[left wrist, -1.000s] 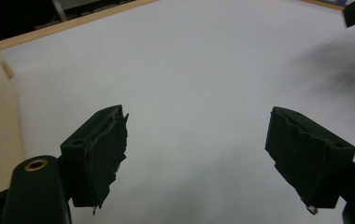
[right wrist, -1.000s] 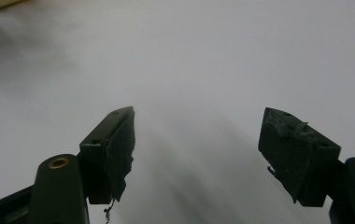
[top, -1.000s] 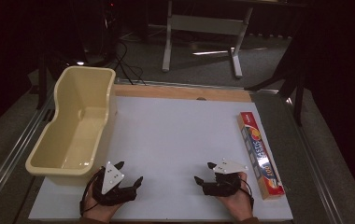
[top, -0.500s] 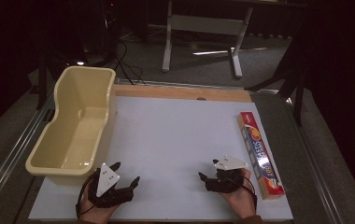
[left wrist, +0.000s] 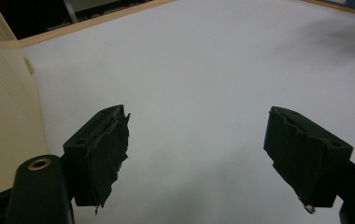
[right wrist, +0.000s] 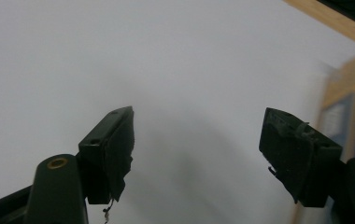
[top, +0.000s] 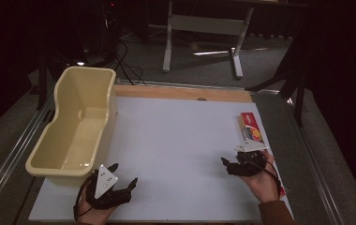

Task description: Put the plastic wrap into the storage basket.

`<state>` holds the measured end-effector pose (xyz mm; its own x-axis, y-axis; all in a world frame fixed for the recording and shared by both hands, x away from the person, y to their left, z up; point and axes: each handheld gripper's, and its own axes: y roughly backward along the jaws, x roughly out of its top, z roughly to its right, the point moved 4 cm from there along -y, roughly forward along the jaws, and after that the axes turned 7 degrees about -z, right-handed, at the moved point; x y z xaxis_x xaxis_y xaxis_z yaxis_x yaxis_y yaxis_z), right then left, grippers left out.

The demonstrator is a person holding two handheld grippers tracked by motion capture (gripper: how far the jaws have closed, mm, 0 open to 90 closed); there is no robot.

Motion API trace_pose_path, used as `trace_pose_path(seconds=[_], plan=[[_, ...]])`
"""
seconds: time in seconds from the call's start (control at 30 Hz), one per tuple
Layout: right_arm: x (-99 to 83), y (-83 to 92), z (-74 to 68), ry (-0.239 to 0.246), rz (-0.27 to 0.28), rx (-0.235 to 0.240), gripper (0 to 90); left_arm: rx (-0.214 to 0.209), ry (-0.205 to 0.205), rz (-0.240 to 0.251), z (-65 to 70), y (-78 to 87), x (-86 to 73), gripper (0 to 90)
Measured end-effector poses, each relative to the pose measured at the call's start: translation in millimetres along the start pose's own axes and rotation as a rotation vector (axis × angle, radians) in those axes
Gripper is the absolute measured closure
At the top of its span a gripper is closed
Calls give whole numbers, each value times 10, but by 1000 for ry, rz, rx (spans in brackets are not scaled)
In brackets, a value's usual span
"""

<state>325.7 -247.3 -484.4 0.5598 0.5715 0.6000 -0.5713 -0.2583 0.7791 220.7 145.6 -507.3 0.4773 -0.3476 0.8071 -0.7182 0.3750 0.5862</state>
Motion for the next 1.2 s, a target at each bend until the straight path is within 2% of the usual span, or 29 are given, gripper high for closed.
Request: trace_pose_path(seconds=[0.03,0.07,0.13,0.23,0.27,0.33,0.4,0.5,0.57,0.6,0.77,0.8,0.87,0.93,1.03,1.13,1.2], plan=[[-7,14,61,-5,-5,-13,256,0,0,0,0,0,-1,215],[-24,27,190,-27,-13,-26,249,9,-1,-1,-3,-5,-3,215],[-32,31,235,-38,-16,-29,244,11,0,-2,-4,-6,-3,214],[-71,22,415,-76,-38,-43,235,11,4,0,-11,-7,-6,215],[-97,6,518,-97,-56,-49,239,11,6,1,-14,-7,-7,215],[-107,0,555,-106,-66,-51,244,13,8,1,-15,-7,-7,215],[-145,-24,696,-152,-81,-60,250,15,8,-2,-17,-9,-7,215],[-165,-50,757,-172,-87,-67,252,16,9,0,-16,-9,-7,215],[-192,-88,810,-185,-108,-76,248,16,9,-2,-18,-11,-9,215],[-217,-125,858,-193,-134,-95,230,18,9,-5,-21,-13,-11,215],[-239,-171,969,-223,-167,-113,207,30,21,-13,-33,-23,-18,219],[-241,-196,1022,-240,-197,-110,197,21,28,-13,-41,-23,-20,219],[-243,-209,1041,-245,-211,-107,195,17,32,-9,-42,-20,-17,220],[-242,-272,1110,-279,-251,-85,190,18,32,-8,-39,-18,-15,222],[-237,-317,1143,-295,-274,-76,187,18,32,-13,-35,-26,-18,223],[-223,-367,1172,-306,-310,-66,213,26,34,-14,-36,-35,-20,226],[-208,-400,1203,-334,-345,-58,232,27,37,-16,-38,-35,-22,229]])
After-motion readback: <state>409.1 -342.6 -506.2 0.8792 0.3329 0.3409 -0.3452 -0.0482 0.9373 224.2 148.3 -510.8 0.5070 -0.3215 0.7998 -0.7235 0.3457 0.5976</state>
